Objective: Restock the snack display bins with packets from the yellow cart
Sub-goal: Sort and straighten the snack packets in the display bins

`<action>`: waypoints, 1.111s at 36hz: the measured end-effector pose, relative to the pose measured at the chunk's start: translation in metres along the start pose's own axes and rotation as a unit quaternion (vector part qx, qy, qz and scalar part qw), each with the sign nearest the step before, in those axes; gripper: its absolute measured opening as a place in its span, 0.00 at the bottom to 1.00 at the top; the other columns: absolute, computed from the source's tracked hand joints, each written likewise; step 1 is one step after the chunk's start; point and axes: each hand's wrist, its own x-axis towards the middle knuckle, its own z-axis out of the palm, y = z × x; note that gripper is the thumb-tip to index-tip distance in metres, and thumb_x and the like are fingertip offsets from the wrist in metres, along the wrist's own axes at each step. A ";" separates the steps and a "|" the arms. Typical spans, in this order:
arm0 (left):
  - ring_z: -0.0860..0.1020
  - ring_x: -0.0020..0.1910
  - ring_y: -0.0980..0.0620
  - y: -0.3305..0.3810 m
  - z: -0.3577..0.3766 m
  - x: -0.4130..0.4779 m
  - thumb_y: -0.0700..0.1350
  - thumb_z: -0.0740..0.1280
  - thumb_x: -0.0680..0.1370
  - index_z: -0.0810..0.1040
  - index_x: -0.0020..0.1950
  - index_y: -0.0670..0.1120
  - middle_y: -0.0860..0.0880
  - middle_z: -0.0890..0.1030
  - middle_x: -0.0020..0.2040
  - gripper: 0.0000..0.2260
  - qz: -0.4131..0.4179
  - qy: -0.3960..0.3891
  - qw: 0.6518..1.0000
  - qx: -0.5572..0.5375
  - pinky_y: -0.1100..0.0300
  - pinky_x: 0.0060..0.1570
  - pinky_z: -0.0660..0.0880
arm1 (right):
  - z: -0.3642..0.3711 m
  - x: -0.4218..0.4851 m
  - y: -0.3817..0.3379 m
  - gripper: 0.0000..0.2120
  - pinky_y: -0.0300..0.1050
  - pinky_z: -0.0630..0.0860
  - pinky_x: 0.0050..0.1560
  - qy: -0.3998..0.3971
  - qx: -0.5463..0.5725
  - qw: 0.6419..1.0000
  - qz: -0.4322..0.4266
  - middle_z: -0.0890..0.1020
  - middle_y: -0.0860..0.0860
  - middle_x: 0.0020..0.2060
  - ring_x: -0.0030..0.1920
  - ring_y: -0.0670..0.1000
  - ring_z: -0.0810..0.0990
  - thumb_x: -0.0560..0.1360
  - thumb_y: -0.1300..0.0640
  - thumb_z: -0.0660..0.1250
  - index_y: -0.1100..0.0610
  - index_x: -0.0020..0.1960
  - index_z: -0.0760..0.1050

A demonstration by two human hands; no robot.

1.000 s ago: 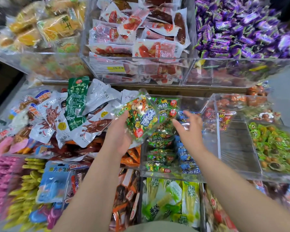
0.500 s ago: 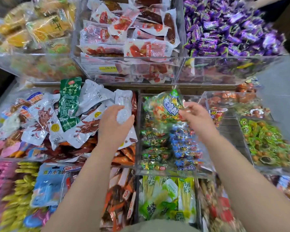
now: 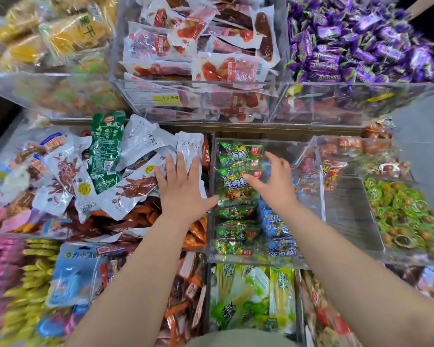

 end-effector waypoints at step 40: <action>0.75 0.36 0.65 0.084 -0.026 -0.123 0.41 0.67 0.76 0.75 0.36 0.58 0.58 0.78 0.35 0.14 0.100 -0.115 0.855 -0.495 0.72 0.41 0.70 | -0.031 -0.190 0.054 0.04 0.30 0.69 0.40 0.046 0.150 0.978 0.139 0.80 0.49 0.38 0.39 0.44 0.75 0.75 0.62 0.66 0.55 0.46 0.78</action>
